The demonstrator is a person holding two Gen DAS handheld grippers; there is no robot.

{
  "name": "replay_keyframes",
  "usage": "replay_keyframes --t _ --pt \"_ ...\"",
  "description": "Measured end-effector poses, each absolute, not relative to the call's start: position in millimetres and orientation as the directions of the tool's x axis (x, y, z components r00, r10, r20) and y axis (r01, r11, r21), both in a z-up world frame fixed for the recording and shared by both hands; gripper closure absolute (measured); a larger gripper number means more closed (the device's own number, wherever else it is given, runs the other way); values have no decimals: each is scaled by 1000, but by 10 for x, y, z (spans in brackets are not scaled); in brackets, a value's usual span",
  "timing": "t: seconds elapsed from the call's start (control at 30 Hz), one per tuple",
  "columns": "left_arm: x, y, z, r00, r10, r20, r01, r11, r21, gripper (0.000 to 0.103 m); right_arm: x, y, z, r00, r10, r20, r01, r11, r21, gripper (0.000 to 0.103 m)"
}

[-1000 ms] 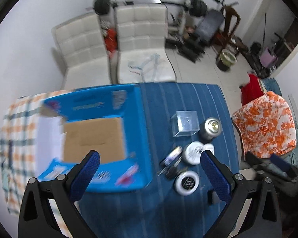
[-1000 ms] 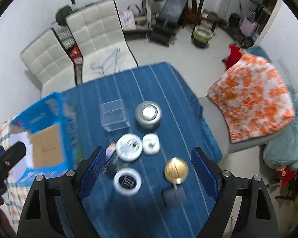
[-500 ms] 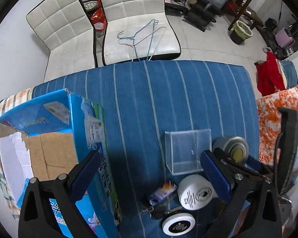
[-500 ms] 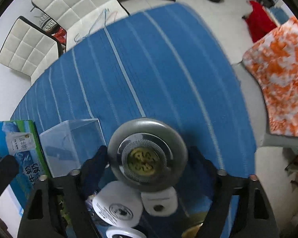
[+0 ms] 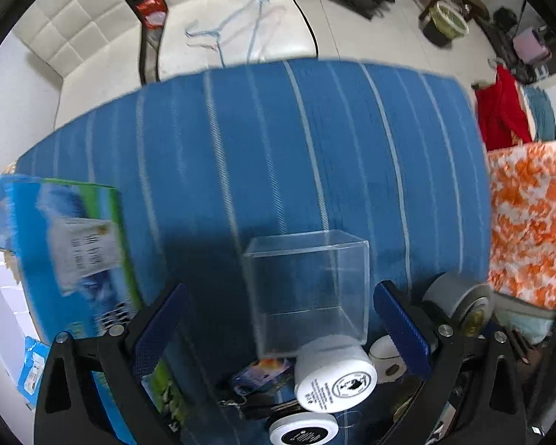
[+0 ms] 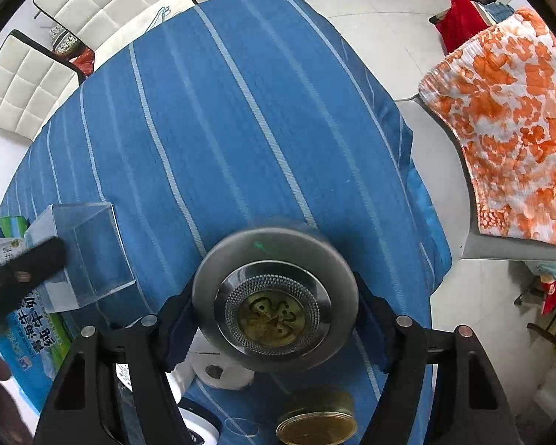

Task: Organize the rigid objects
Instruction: 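Grasp the silver round tin with the right tool while the left tool grasps the clear plastic cube, then carry the clear cube and silver tin into the blue box and release both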

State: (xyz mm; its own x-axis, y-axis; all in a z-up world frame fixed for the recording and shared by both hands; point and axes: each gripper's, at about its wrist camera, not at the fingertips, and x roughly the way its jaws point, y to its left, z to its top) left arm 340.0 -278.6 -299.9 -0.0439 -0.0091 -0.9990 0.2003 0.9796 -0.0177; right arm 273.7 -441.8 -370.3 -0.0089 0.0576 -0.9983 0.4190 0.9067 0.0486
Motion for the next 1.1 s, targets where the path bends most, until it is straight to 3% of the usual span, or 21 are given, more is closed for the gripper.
replay_keyframes --t 0.17,0.23,0.4,0.8,1.1 --pt "3414 -2857 -3313 -94 40 -995 210 977 20 1 2785 -4341 -3771 -36 11 -999 422 907 -5 28" --pt "3413 -2864 -3458 -131 34 -991 210 978 6 25 2797 -4320 -3809 -47 8 -999 425 905 -13 28" --pt "3346 -2906 -3477 -85 30 -996 230 973 10 37 2852 -4298 -3853 -52 -38 -998 417 907 -57 29" --pt "3099 -2897 -3128 -11 33 -999 233 972 29 38 2732 -4207 -3679 -35 -54 -998 422 905 -63 30" --pt "2844 -2569 -2353 122 -24 -992 206 978 2 38 2646 -3905 -2928 72 -46 -996 350 937 -18 30"
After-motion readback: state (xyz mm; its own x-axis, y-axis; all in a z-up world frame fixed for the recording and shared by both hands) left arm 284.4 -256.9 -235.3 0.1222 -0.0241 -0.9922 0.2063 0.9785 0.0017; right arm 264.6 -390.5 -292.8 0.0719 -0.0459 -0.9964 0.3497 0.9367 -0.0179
